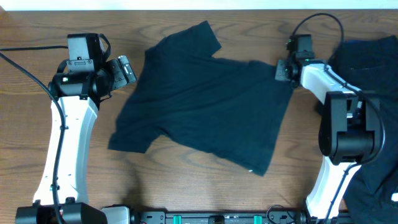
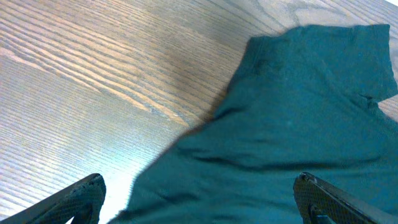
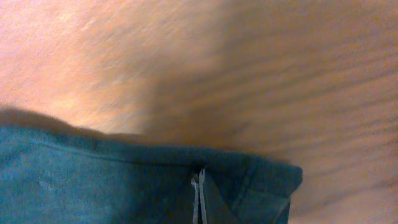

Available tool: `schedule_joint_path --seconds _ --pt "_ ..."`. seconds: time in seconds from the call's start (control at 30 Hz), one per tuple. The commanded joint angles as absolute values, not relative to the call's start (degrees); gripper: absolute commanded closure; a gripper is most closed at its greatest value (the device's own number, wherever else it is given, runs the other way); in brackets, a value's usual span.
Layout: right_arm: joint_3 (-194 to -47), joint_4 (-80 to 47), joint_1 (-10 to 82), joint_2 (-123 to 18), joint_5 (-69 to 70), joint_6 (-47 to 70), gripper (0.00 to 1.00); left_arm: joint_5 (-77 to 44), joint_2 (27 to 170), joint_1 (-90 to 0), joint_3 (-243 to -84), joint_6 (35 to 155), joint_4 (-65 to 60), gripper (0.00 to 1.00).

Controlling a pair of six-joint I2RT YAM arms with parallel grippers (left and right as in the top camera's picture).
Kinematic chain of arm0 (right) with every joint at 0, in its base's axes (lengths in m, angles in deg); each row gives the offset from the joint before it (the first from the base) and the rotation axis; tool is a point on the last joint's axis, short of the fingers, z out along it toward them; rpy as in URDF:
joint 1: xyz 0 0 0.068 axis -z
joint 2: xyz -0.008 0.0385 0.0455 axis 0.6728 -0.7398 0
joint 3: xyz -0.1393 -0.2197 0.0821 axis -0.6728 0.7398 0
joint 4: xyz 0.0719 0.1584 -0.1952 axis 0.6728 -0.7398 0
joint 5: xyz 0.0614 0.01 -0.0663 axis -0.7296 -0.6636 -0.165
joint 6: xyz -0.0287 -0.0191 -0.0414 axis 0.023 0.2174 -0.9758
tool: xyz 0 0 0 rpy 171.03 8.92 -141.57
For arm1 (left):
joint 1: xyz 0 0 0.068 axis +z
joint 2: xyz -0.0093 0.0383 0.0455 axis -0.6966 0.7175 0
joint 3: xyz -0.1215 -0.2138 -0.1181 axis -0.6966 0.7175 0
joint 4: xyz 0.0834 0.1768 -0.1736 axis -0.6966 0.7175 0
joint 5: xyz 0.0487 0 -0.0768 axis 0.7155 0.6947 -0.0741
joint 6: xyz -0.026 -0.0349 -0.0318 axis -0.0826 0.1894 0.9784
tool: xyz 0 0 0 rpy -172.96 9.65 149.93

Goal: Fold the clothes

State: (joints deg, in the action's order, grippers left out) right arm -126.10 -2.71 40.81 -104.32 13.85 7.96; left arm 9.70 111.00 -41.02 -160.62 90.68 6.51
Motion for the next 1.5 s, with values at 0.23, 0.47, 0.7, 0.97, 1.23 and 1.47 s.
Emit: schedule_joint_path --seconds 0.23,0.47,0.7,0.97,1.23,1.47 --pt "-128.18 -0.33 48.27 -108.08 12.19 -1.24 0.97 10.16 111.55 -41.13 -160.93 91.01 6.66 0.02" --pt "-142.69 -16.94 47.72 -103.23 8.59 -1.99 0.57 10.16 111.55 -41.13 -160.93 91.01 6.66 0.02" --pt "-152.03 -36.20 45.49 -95.47 3.54 5.99 0.19 10.16 111.55 -41.13 -160.93 91.01 6.66 0.02" --pt "-152.09 -48.81 41.69 -87.12 1.85 8.02 0.28 10.16 111.55 -41.13 -160.93 91.01 6.66 0.02" --pt "-151.87 -59.08 38.82 -86.40 1.85 10.32 0.64 10.16 111.55 -41.13 -160.93 91.01 6.66 0.02" --pt "-151.87 -69.05 38.67 -86.40 1.83 12.51 0.60 10.16 111.55 -41.13 -160.93 91.01 6.66 0.02"
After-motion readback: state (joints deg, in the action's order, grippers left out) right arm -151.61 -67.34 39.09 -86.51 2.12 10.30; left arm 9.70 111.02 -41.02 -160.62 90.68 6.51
